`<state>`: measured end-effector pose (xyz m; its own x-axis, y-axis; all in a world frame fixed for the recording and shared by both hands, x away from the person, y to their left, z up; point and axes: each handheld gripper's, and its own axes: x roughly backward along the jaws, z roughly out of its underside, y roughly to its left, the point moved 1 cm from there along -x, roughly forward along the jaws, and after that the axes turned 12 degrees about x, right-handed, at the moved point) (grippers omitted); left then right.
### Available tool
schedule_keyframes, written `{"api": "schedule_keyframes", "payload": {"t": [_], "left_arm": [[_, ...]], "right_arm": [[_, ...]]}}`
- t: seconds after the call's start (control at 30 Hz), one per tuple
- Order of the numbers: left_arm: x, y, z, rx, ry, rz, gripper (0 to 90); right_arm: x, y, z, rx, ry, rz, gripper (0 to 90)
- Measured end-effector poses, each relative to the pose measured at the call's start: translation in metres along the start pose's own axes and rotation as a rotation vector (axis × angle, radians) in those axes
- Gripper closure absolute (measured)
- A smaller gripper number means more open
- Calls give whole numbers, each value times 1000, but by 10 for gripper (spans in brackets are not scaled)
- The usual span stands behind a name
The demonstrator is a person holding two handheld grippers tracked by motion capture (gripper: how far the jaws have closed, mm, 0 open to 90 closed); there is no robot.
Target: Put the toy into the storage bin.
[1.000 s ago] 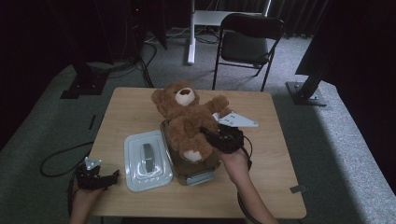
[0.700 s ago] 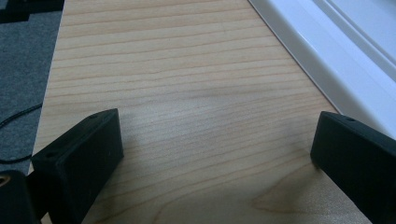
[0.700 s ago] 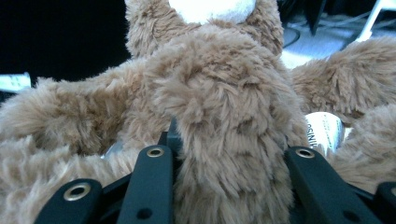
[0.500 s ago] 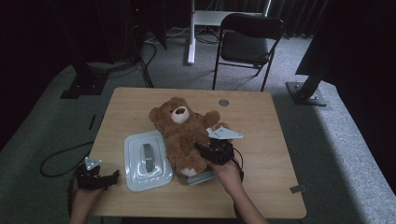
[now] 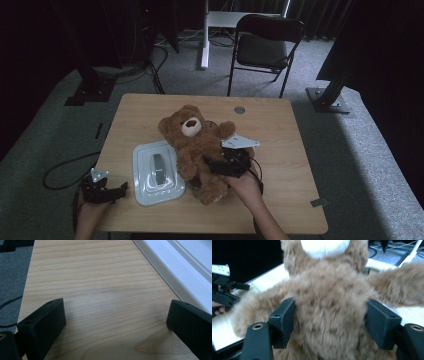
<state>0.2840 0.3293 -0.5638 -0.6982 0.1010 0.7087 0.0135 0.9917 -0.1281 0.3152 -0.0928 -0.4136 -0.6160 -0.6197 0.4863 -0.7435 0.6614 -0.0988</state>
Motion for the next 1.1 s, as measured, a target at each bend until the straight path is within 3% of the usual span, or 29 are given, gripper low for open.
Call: {"api": "schedule_keyframes", "payload": {"t": [0.1,0.2,0.3,0.37,0.57,0.7,0.8,0.93,1.1], "left_arm": [[0,0,0,3,-3,0,30],[0,0,0,1,-1,0,30],[0,0,0,0,0,0,30],[0,0,0,1,0,0,30],[0,0,0,1,-1,0,30],[0,0,0,-2,0,3,30],[0,0,0,-3,0,3,30],[0,0,0,-2,1,3,30],[0,0,0,-3,1,3,30]], "right_arm": [[2,-4,-8,-15,-9,-13,268],[8,-12,-28,-10,-50,17,260],[9,-16,-38,-27,-65,18,260],[7,-22,-50,-50,-75,-10,261],[-12,-28,-76,-51,-79,-51,238],[-30,-32,-89,-70,-60,-73,172],[-43,-32,-97,-64,-37,-57,136],[-67,-28,-106,-42,11,-79,145],[-82,-21,-106,0,70,-69,187]]}}
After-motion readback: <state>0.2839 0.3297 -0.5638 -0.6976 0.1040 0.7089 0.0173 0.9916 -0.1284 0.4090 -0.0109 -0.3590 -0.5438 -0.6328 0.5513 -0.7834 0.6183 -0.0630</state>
